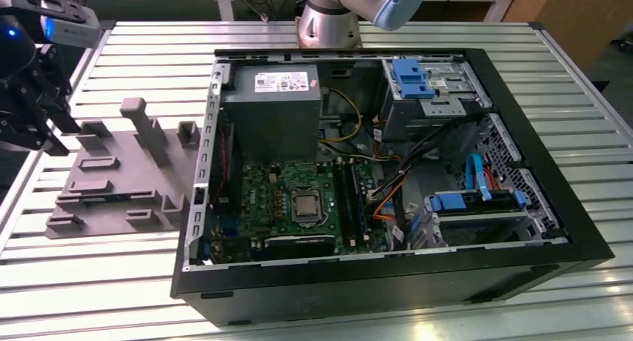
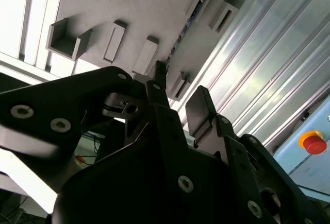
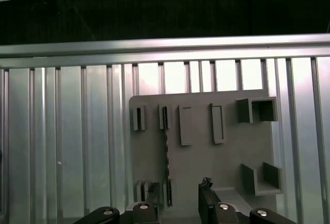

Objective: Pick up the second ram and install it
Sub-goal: 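Pick up the second ram and move it above second insertion slot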

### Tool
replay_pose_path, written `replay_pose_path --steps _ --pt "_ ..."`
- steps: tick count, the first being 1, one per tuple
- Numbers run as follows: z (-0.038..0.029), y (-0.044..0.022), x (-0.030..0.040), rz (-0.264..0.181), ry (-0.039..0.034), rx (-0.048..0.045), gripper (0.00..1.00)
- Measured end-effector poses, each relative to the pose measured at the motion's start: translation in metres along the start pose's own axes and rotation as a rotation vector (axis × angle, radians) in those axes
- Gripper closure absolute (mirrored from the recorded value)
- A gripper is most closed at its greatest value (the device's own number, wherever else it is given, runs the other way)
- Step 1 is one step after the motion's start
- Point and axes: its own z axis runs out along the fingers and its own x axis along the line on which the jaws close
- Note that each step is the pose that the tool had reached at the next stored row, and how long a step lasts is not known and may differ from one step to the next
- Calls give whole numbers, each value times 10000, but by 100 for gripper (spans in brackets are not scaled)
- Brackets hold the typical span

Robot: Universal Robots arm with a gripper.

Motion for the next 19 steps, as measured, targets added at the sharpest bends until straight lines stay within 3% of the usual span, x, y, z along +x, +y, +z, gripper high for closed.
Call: replay_pose_path --steps 19 --pt "86 -3 2 0 1 -1 57"
